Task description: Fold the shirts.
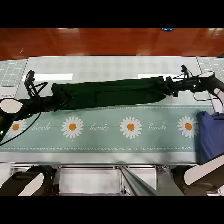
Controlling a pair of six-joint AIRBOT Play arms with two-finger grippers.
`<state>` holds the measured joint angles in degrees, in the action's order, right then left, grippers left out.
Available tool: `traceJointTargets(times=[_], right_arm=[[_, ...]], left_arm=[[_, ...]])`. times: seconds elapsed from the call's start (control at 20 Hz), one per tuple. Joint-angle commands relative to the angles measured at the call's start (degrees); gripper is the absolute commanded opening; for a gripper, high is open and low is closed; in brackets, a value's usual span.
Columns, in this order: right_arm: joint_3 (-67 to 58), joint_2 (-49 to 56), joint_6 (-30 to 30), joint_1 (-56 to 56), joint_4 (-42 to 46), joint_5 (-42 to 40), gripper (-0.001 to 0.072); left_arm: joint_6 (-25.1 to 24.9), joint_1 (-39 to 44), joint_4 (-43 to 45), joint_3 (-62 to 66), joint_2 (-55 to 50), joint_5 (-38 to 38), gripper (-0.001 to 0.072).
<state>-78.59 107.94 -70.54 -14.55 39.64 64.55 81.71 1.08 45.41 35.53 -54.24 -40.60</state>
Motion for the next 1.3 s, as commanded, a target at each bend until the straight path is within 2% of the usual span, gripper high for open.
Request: traceJointTargets(times=[0.0,0.05,0.1,0.15,0.2,0.25,0.55,0.75,1.0,1.25], right_arm=[[-4.70,0.74,-0.28,2.89,0.09,1.31,0.0025],[-6.10,0.35,-0.33,2.86,0.00,2.64,0.0025],[-6.40,-0.94,-0.31,2.84,0.50,3.04,0.0025],[-6.38,-3.06,-0.46,2.82,2.58,3.17,0.0025],[-6.38,-5.49,-1.11,2.82,5.70,3.48,0.0025],[-6.38,-8.20,-1.88,2.84,8.90,4.07,0.0025],[0.81,-29.24,-1.36,2.82,18.18,8.02,0.0025],[10.38,-42.69,-1.42,2.86,16.83,7.98,0.0025],[16.59,-54.49,-3.37,2.86,15.76,8.74,0.0025],[17.05,-58.84,-4.04,2.86,14.10,9.92,0.0025]], left_arm=[[-0.02,0.02,-0.04,0.02,-0.04,0.09,0.0505],[-0.04,0.02,-0.04,0.11,-0.04,0.07,0.0495],[-0.07,0.04,-0.04,0.13,-0.04,0.09,0.0275],[-2.05,0.33,-0.04,0.13,-0.07,0.09,0.0008],[-5.27,0.66,-0.07,0.15,-0.07,0.09,0.0015],[-5.84,0.94,-0.07,0.39,-0.39,0.04,0.0015],[-4.24,8.76,-0.66,13.00,-12.44,0.20,0.0015],[-1.86,18.91,-0.61,29.68,-28.85,-1.57,0.0014],[5.18,31.54,2.36,52.87,-49.88,-13.20,0.0013],[8.35,40.59,2.03,62.69,-59.63,-16.00,0.0014]])
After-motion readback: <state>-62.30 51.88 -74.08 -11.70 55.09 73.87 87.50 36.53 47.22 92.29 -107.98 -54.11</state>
